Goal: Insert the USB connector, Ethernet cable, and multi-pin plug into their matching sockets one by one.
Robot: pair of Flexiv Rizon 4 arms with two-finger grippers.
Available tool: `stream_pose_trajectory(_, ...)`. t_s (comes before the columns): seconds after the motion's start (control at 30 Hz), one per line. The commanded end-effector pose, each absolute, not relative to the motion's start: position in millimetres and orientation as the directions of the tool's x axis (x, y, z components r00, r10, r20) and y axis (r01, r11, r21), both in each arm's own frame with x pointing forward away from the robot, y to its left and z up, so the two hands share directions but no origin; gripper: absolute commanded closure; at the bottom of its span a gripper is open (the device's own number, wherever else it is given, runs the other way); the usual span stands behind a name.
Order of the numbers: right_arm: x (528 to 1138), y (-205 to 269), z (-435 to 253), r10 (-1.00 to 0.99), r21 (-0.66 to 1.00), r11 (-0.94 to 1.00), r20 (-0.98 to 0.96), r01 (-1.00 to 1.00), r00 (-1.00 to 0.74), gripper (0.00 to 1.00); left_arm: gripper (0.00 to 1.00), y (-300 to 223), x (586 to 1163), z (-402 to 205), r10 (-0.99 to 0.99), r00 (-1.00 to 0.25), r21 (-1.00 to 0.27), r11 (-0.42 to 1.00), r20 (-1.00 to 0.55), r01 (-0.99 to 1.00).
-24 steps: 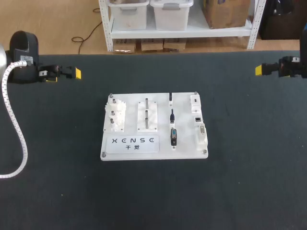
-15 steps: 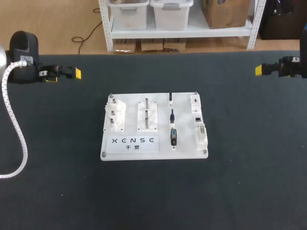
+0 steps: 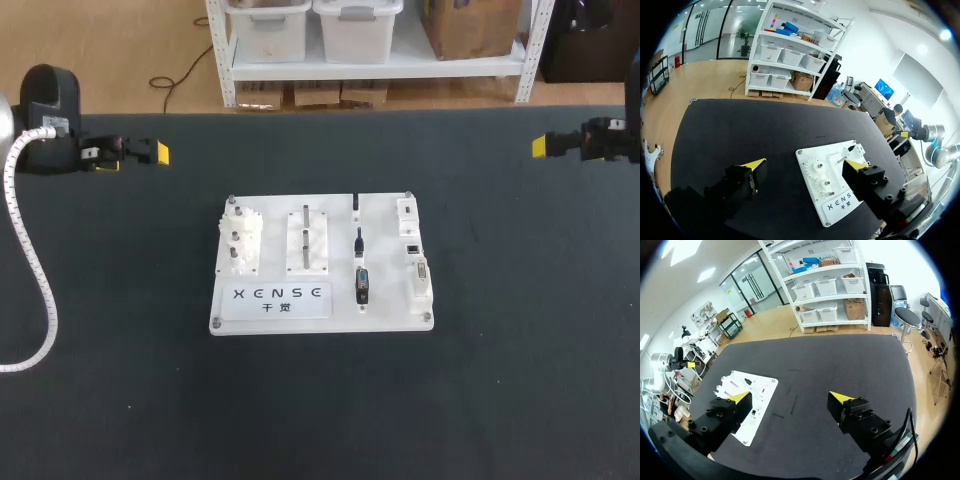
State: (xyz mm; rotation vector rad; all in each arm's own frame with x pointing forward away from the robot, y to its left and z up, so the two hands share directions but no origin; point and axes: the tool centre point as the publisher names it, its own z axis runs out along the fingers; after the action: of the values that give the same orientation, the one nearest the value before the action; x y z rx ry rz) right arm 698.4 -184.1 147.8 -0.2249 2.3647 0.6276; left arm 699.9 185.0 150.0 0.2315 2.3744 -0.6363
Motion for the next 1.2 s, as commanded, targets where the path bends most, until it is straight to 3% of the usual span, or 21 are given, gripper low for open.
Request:
stream_pose_trajectory(0.03,697.3,-183.7,148.7,0.005,0.376,0.872,-0.65,-0.315,-0.76,0.0,0.0,185.0,699.9,150.0,0.0,-0.767,-0.383,0.866,-0.642,0.321)
stream_pose_trajectory(0.8,699.8,-181.0,147.4,0.009,0.355,0.896,-0.613,-0.266,-0.79,0.0,0.0,185.0,699.9,150.0,0.0,-0.767,-0.383,0.866,-0.642,0.321)
stream_pose_trajectory(1.2,709.1,-121.0,151.0,-0.045,0.171,0.975,-0.463,-0.139,-0.885,0.0,0.0,185.0,699.9,150.0,0.0,-0.767,-0.383,0.866,-0.642,0.321)
